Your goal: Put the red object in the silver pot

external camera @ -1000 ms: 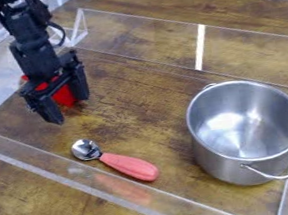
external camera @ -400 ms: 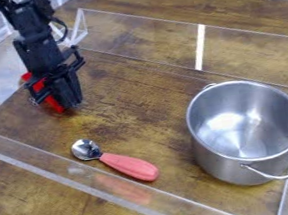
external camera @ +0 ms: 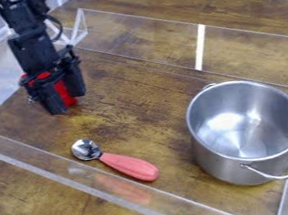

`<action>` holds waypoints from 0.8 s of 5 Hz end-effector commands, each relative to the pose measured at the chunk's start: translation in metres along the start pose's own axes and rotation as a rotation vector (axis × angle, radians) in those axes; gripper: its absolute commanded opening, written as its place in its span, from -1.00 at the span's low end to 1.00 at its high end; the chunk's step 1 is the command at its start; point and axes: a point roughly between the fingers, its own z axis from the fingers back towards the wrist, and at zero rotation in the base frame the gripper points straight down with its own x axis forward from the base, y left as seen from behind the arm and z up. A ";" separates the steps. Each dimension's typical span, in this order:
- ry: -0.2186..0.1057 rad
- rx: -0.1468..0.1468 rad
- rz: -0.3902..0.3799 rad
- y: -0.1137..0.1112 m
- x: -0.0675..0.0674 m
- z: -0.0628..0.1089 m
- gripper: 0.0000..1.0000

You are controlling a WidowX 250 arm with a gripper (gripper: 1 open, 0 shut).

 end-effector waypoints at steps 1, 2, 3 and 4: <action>-0.022 -0.102 0.058 0.006 0.015 0.043 -1.00; -0.020 -0.105 0.113 -0.001 0.022 0.039 1.00; -0.030 -0.117 0.162 -0.009 0.022 0.034 -1.00; -0.038 -0.121 0.178 -0.020 0.021 0.029 -1.00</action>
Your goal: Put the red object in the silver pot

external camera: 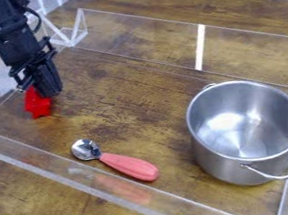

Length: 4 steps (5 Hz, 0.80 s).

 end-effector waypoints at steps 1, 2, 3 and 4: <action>-0.034 -0.056 -0.056 -0.006 -0.028 0.047 -1.00; -0.061 -0.050 -0.112 -0.005 -0.058 0.082 -1.00; -0.060 -0.065 -0.097 -0.005 -0.083 0.104 -1.00; -0.064 -0.065 -0.047 0.002 -0.068 0.092 1.00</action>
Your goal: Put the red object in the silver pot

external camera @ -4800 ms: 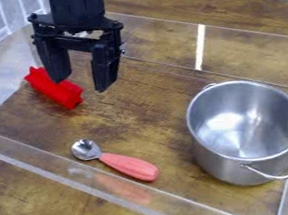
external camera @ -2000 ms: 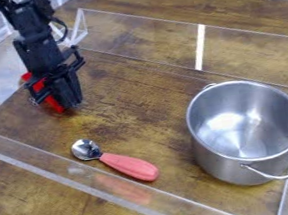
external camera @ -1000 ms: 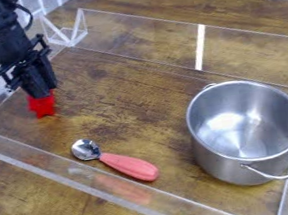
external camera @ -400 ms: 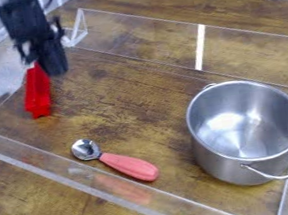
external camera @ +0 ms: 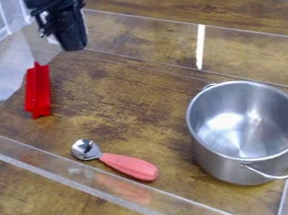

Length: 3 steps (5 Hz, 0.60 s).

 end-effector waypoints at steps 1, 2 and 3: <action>-0.021 -0.083 -0.007 0.004 0.002 0.025 1.00; -0.027 -0.063 -0.008 0.006 0.007 0.018 1.00; -0.044 -0.058 -0.017 0.012 0.019 0.005 1.00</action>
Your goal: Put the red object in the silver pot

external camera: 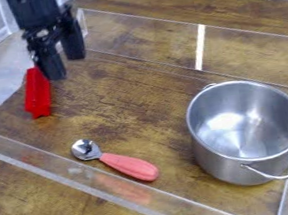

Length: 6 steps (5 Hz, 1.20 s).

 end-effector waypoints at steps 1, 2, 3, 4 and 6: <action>-0.028 -0.085 -0.007 0.006 0.010 0.015 1.00; -0.034 -0.075 -0.049 0.006 0.010 0.008 1.00; -0.038 -0.064 -0.091 0.006 0.009 0.002 1.00; -0.040 -0.063 -0.070 0.007 0.010 0.003 -1.00; -0.073 -0.075 -0.261 0.002 -0.022 0.033 -1.00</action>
